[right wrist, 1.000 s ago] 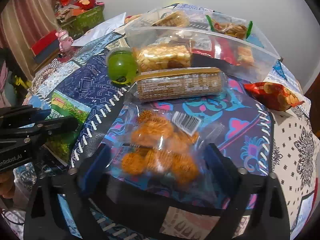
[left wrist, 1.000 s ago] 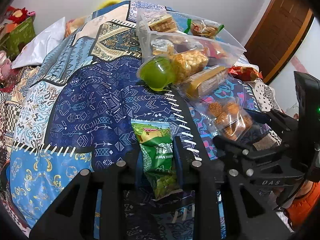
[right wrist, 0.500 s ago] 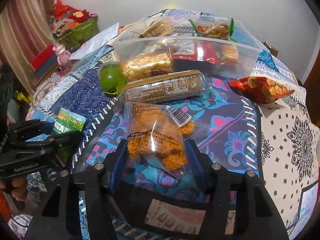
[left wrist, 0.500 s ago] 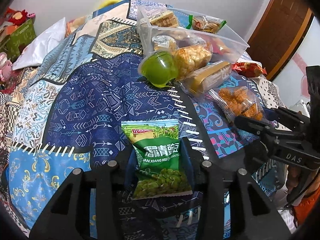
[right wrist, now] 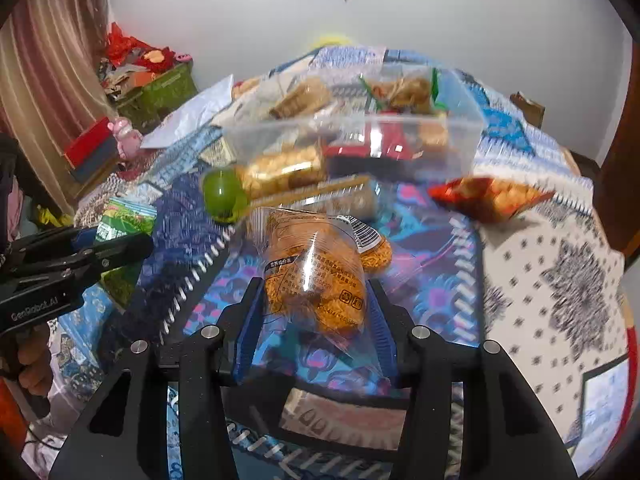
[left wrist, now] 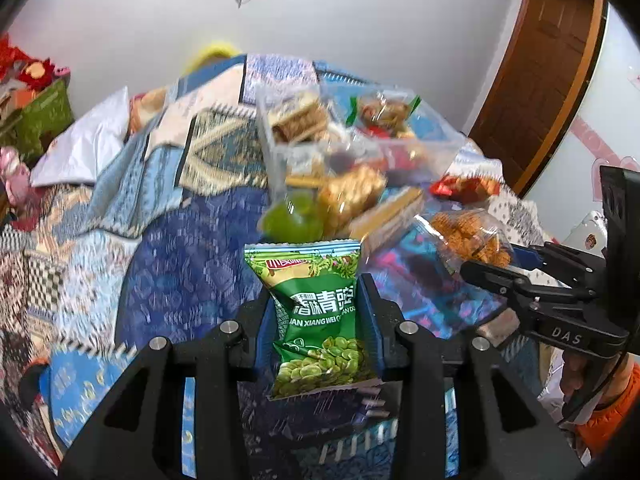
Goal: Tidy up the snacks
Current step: 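Lift both held bags and carry them over the clear box, then lower both bags into the clear box and open both grippers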
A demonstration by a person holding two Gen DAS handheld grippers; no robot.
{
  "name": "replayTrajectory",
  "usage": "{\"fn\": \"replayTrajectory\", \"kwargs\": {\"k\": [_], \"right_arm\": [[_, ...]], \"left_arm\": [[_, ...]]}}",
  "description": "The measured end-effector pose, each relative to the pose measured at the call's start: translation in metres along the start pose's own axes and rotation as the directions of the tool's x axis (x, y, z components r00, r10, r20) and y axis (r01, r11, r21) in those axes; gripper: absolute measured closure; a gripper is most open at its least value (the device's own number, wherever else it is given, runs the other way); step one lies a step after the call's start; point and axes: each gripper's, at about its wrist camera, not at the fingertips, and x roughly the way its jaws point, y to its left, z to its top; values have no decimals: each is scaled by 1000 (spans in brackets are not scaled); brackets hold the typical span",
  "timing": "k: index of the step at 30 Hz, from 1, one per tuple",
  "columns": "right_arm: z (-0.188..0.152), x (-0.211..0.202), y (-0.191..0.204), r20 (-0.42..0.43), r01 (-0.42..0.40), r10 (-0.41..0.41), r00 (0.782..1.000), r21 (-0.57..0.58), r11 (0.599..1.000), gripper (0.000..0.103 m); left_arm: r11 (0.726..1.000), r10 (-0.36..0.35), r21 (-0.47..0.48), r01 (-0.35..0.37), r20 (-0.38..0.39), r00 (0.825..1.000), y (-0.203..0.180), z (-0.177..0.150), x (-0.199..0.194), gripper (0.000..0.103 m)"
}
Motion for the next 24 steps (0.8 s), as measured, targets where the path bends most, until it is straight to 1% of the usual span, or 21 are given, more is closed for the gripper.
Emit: {"fn": "replayTrajectory", "kwargs": {"k": [7,15,21,24], "right_arm": [[34,-22,-11,104,34,-34,994,-3,999,57],[67,-26,-23,181,52,-50,982,-8,999,57],[95,-17,-30,227,61,-59,972,-2,998,57],[106,-9,-33,236,64,-62,970,1,998,57]], "left_arm": [[1000,-17,20,16,71,997,-11,35,-5,65],[999,-17,35,13,144,989,-17,81,3,65],[999,-1,31,-4,164,986,-17,110,21,65],[1000,-2,21,-1,161,987,-15,123,35,65]]}}
